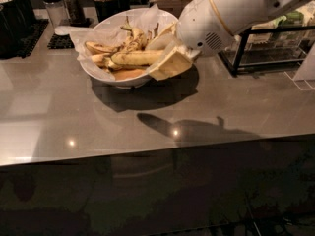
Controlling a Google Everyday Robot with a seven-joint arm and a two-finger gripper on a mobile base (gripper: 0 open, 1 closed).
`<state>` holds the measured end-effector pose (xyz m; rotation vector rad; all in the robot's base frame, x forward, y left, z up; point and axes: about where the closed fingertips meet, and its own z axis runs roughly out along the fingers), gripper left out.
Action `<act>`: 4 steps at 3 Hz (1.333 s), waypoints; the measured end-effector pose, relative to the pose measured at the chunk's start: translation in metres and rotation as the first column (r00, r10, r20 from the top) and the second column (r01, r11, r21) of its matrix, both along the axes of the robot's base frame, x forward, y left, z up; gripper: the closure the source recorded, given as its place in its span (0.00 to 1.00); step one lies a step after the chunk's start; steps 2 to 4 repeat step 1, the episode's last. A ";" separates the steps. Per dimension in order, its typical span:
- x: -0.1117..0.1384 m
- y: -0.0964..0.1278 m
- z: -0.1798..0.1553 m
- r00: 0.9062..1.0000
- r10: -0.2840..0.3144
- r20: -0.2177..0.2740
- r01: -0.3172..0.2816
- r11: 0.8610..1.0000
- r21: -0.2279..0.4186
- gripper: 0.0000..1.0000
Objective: Pick banana from white bowl
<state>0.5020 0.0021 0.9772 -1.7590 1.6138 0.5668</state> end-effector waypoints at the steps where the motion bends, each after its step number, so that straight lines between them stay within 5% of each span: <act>1: -0.002 -0.002 -0.002 1.000 -0.004 -0.005 0.004 1.000 -0.001 1.00; 4: -0.002 -0.002 -0.002 1.000 -0.004 -0.005 0.004 1.000 -0.001 1.00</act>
Offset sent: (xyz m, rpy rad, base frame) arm 0.0000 0.0000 0.0000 0.0000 0.0000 0.0000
